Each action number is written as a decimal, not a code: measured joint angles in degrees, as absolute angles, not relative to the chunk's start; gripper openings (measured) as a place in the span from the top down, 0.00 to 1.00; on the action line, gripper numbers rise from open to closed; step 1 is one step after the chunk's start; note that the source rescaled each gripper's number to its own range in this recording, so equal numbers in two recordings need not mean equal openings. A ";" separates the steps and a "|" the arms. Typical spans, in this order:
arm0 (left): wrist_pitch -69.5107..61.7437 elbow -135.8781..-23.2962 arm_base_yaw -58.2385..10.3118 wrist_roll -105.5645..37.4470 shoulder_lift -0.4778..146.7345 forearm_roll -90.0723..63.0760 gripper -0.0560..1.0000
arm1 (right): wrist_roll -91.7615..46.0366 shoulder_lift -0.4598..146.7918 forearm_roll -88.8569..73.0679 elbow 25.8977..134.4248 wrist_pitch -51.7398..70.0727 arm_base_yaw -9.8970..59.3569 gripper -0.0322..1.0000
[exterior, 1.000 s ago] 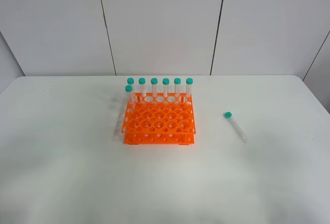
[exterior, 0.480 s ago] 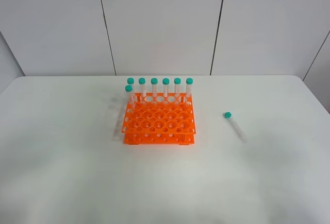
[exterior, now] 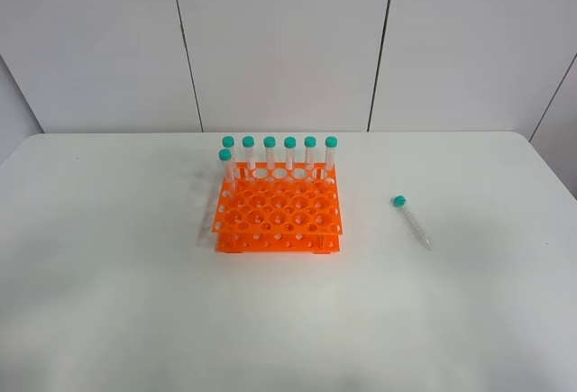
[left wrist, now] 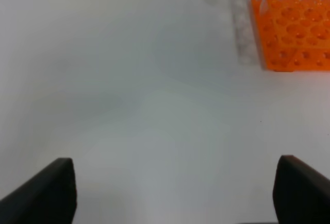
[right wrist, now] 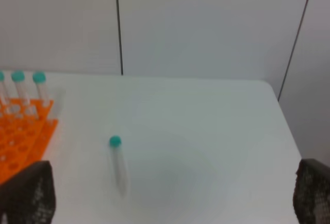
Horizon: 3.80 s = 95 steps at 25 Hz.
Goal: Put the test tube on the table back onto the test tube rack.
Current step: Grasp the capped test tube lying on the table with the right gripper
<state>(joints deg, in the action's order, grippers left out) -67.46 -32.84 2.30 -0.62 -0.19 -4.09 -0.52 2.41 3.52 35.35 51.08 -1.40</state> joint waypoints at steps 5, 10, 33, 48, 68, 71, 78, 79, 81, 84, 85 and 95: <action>-67.46 -32.84 2.30 -0.62 -0.19 -4.09 0.08 | -0.66 14.05 3.52 39.49 48.06 -1.40 0.00; -67.46 -32.84 2.30 -0.62 -0.19 -4.09 0.08 | -3.11 30.10 1.94 45.84 48.17 -1.40 0.00; -67.46 -32.84 2.30 -0.62 -0.19 -4.09 0.08 | -9.86 83.61 -5.23 58.37 42.12 -0.28 0.00; -67.46 -32.84 2.30 -0.62 -0.19 -4.09 0.08 | 1.73 106.76 8.66 58.37 31.33 10.93 0.00; -67.46 -32.84 2.30 -0.62 -0.19 -4.09 0.08 | 4.81 114.25 5.52 71.50 39.64 10.93 0.05; -67.46 -32.84 2.30 -0.62 -0.19 -4.09 0.08 | 5.18 114.61 5.39 72.46 40.79 10.93 0.05; -67.46 -32.84 2.30 -0.62 -0.19 -4.09 0.08 | 5.46 118.25 5.45 73.74 43.88 10.93 0.05; -67.46 -32.84 2.30 -0.62 -0.19 -4.09 0.08 | 5.46 118.65 5.45 74.01 43.88 10.93 0.05; -67.46 -32.84 2.30 -0.62 -0.19 -4.09 0.08 | 5.46 118.97 5.45 74.41 43.77 10.93 0.05; -67.46 -32.84 2.30 -0.62 -0.19 -4.09 0.08 | 5.46 119.09 5.50 74.82 43.63 10.93 0.05; -67.46 -32.84 2.30 -0.62 -0.19 -4.09 0.08 | 5.54 119.16 5.61 74.88 43.63 10.93 0.06; -67.46 -32.84 2.30 -0.62 -0.19 -4.09 0.08 | 6.32 121.96 5.67 77.70 44.78 10.93 0.07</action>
